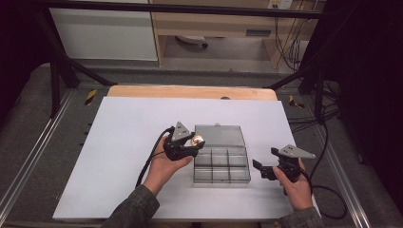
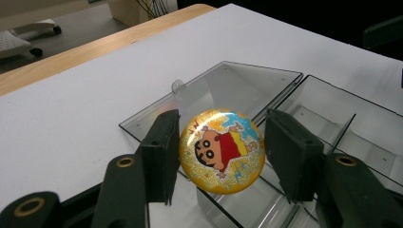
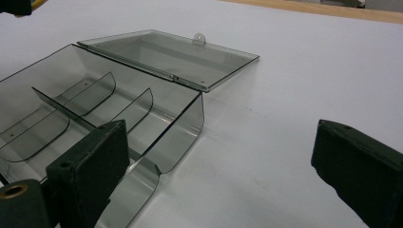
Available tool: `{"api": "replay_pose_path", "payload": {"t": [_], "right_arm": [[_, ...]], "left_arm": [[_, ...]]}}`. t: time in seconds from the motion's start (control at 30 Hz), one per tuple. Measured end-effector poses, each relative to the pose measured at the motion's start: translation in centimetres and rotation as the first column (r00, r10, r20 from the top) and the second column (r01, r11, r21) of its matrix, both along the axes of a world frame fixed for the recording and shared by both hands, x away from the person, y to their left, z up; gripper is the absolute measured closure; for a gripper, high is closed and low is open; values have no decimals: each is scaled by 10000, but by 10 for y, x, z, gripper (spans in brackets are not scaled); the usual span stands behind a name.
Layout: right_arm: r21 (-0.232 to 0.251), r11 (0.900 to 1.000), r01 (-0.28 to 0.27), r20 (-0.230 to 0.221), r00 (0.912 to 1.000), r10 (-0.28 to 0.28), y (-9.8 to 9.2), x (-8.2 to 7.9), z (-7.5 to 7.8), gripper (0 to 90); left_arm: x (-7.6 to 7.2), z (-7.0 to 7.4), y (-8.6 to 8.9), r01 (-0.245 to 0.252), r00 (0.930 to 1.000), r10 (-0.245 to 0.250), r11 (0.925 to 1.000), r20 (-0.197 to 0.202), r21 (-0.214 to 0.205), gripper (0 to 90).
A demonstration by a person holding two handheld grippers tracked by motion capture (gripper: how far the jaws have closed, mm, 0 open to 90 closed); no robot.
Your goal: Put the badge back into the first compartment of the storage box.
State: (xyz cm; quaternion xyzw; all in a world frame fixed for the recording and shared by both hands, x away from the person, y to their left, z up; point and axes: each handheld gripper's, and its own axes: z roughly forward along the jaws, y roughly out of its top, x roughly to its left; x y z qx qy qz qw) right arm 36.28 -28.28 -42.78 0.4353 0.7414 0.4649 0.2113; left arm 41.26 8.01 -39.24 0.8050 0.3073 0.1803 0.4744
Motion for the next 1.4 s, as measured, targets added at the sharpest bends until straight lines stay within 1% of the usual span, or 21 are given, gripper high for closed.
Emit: {"api": "replay_pose_path", "payload": {"t": [0.17, 0.3, 0.57, 0.7, 0.73, 0.77, 0.8, 0.83, 0.93, 1.03, 1.2, 1.4], "right_arm": [[-113, 9999, 63, 57, 10000, -62, -1, 0, 0, 59], [-71, 9999, 96, 57, 9999, -96, -1, 0, 0, 59], [-63, 9999, 136, 39, 9999, -136, -2, 0, 0, 60], [-103, 9999, 78, 29, 10000, -78, -1, 0, 0, 61], [-142, 9999, 54, 42, 10000, -53, 0, 0, 0, 64], [-164, 9999, 43, 34, 10000, -42, 0, 0, -1, 67], [-221, 9997, 43, 37, 10000, -42, 1, 0, -1, 67], [-234, 9997, 30, 14, 10000, -29, 1, 0, -1, 67], [-251, 9997, 23, 18, 10000, -23, 1, 0, -1, 67], [-247, 9997, 46, 0, 10000, -46, 1, 0, -1, 67], [-224, 9997, 12, -9, 10000, -13, 1, 0, -1, 67], [-232, 9997, -10, -29, 10000, 10, 2, 0, -1, 67]], "left_arm": [[-4, -5, -8, 271, 9996, -270, 9993, -54, 272, 470], [-5, -7, -11, 306, 9995, -304, 9994, -112, 164, 470], [-7, -9, -13, 427, 9990, -422, 9986, -168, 309, 470], [-9, -11, -15, 461, 9986, -456, 9988, -283, 156, 470], [-10, -12, -16, 469, 9985, -463, 9987, -295, 182, 470], [-11, -12, -17, 457, 9987, -450, 9984, -220, 328, 470], [-14, -12, -19, 485, 9988, -482, 9973, -61, 547, 470], [-16, -12, -20, 531, 9986, -534, 9965, 33, 646, 470], [-19, -12, -23, 601, 9982, -605, 9966, 41, 564, 470], [-17, -13, -24, 573, 9984, -571, 9970, -54, 526, 470], [-15, -17, -25, 491, 9987, -482, 9964, -144, 698, 470], [-17, -22, -28, 539, 9985, -523, 9931, -185, 1041, 470]]}}
